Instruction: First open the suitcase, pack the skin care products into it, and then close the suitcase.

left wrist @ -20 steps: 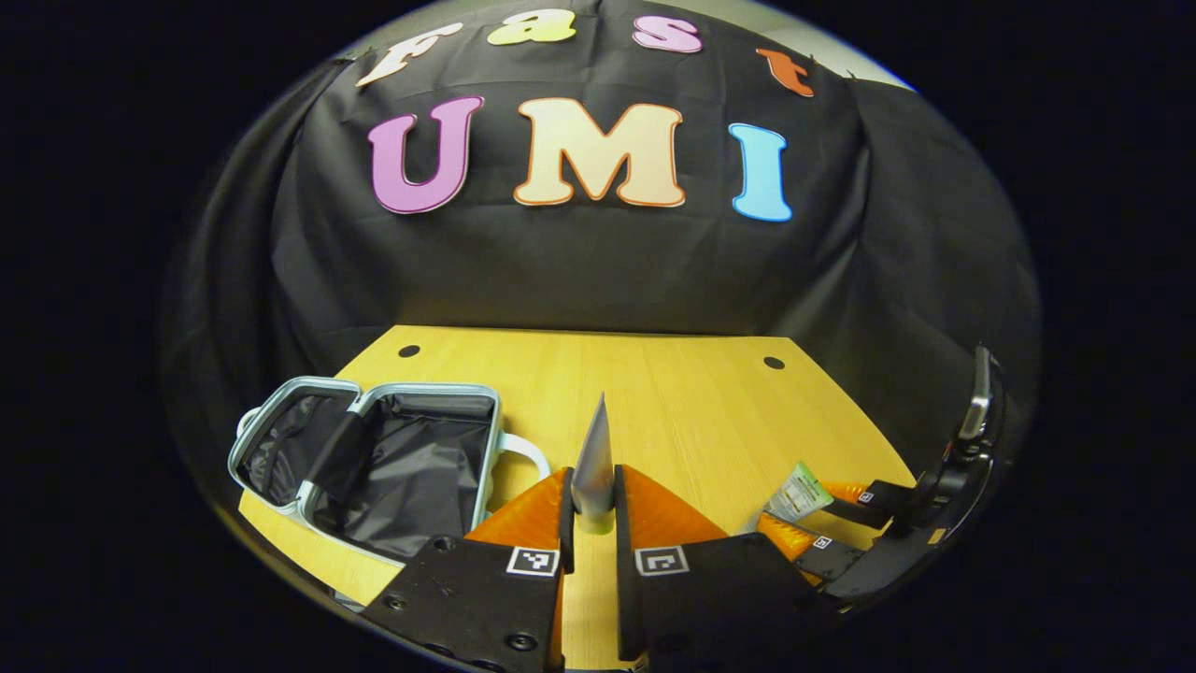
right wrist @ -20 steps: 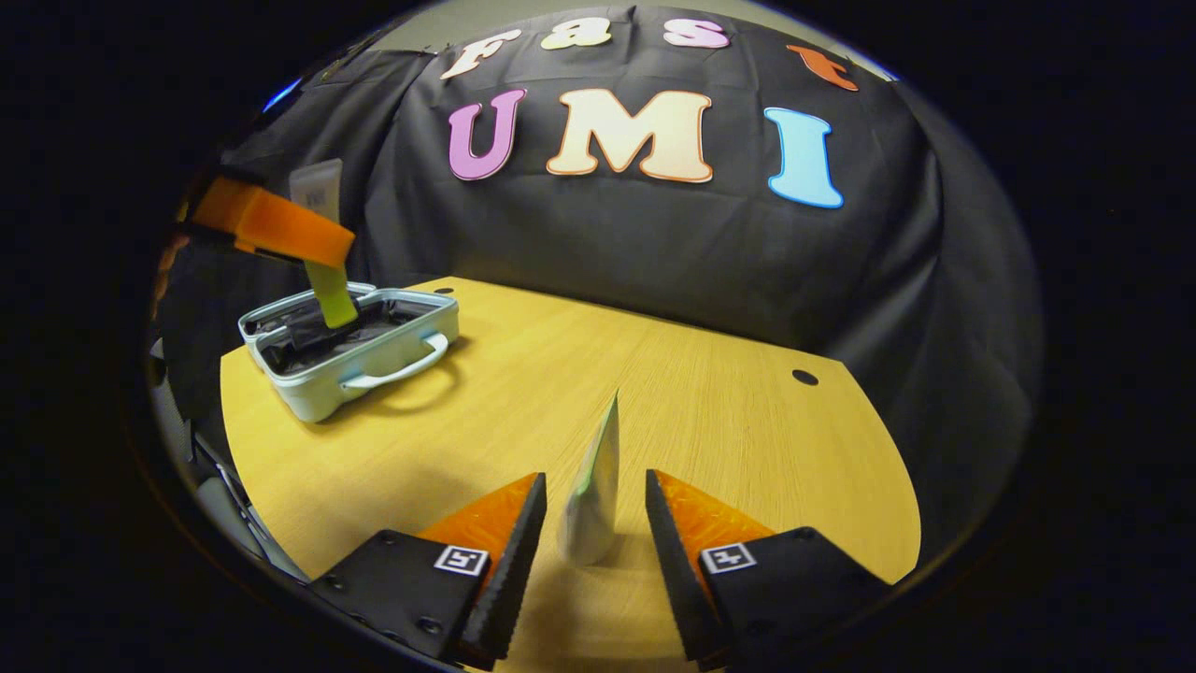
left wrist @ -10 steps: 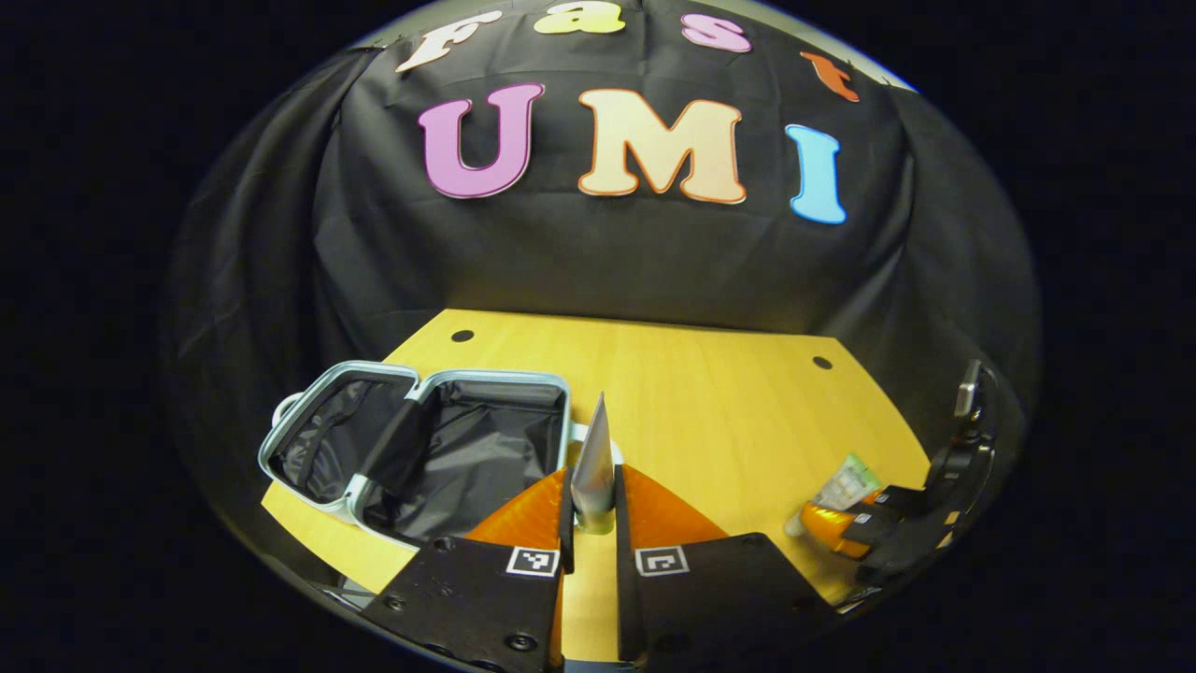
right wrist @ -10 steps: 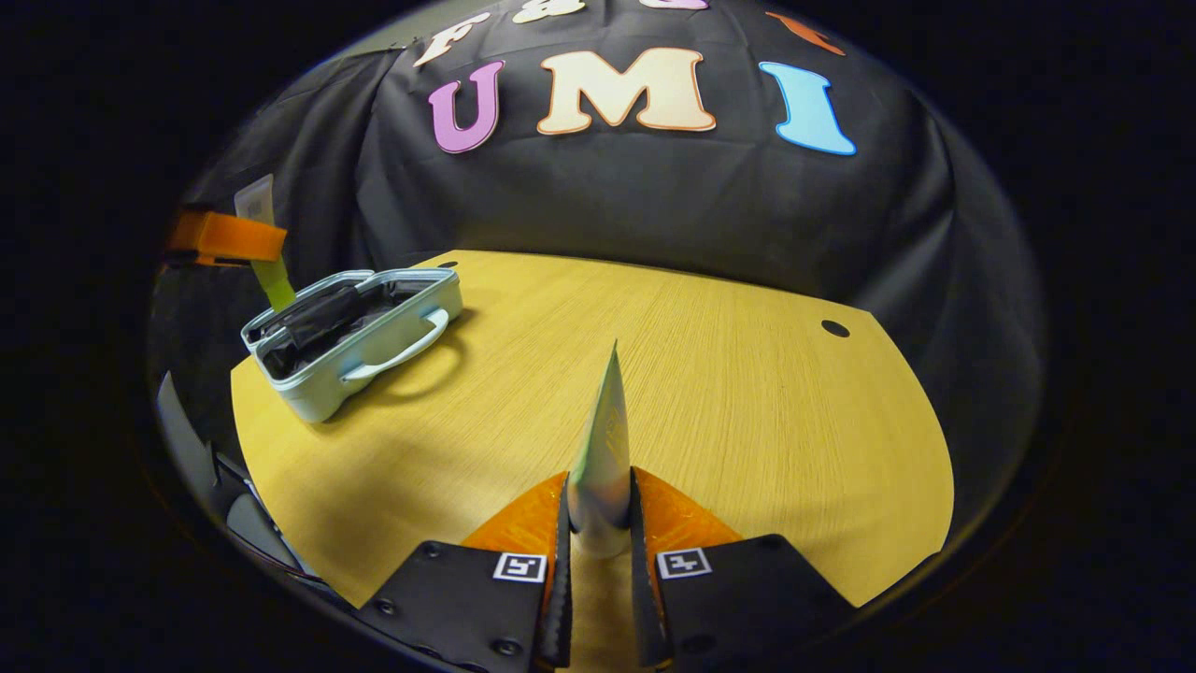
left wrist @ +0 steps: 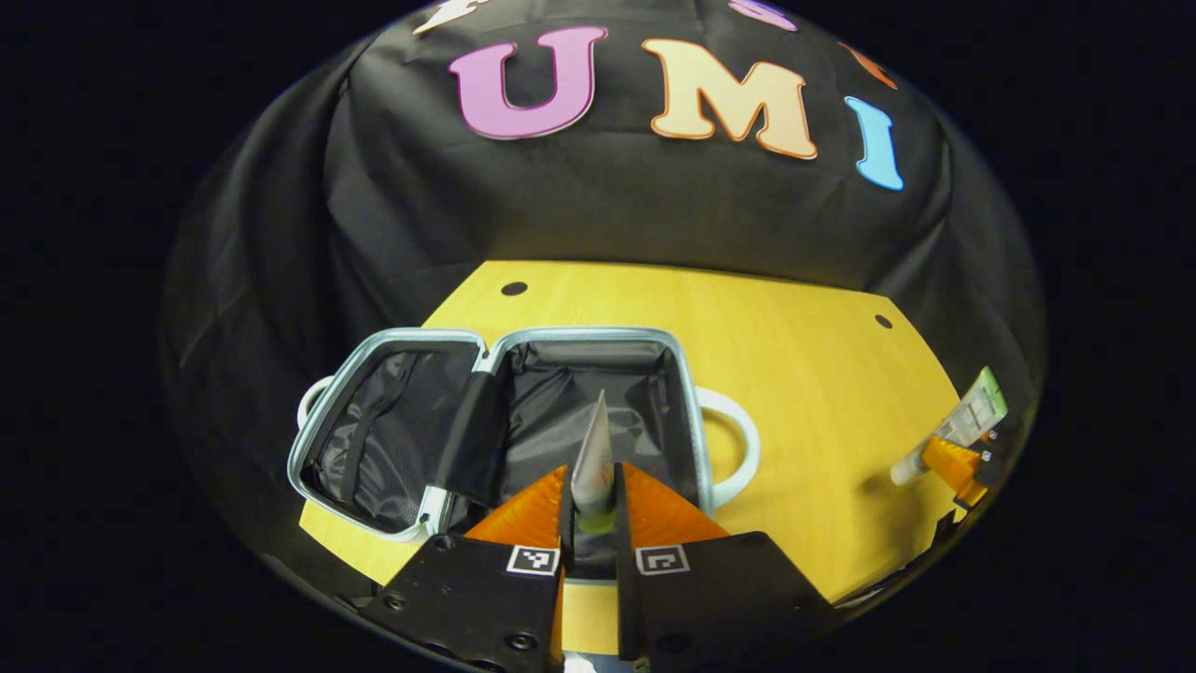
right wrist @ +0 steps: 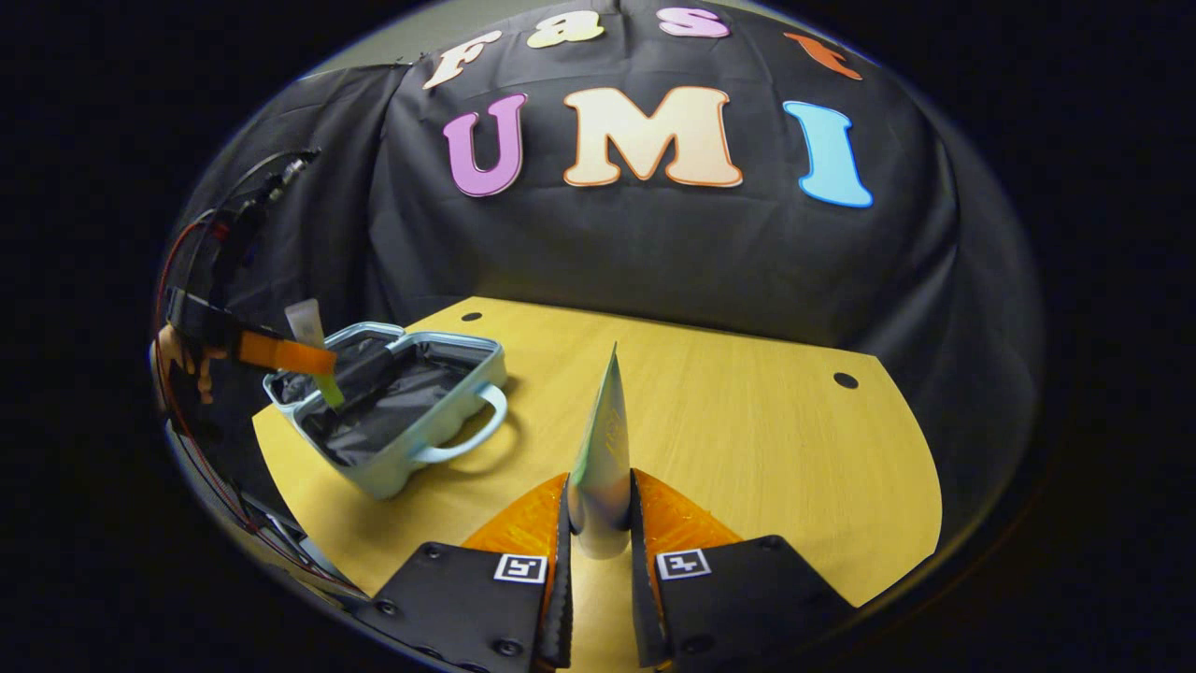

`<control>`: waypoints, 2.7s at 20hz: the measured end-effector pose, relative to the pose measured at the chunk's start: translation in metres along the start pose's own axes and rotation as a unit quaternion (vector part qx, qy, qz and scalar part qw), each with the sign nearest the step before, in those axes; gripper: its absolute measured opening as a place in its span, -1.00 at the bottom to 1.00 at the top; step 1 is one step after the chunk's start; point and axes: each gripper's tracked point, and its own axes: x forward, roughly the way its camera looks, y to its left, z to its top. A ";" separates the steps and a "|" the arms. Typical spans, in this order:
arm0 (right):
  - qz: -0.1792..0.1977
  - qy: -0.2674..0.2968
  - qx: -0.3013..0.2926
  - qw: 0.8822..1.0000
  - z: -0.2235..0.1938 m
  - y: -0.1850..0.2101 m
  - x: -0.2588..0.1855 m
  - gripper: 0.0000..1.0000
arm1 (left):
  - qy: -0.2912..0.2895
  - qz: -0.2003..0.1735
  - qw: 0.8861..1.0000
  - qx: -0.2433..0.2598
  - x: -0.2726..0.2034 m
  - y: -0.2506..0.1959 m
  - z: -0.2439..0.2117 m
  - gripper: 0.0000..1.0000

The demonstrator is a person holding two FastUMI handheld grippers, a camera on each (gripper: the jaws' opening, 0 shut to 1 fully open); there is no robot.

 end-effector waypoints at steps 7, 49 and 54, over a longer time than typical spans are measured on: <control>0.025 0.005 -0.004 1.000 0.017 0.068 -0.007 -0.43 | 0.096 -0.009 0.995 -0.001 0.047 0.030 -0.046 -0.69; 0.060 0.055 -0.015 0.997 0.013 0.276 0.138 0.40 | -0.094 0.024 0.988 -0.118 -0.002 0.313 0.022 0.84; 0.057 0.047 -0.023 0.997 0.024 0.279 0.156 -0.65 | -0.085 0.042 0.988 -0.125 0.003 0.330 0.011 0.84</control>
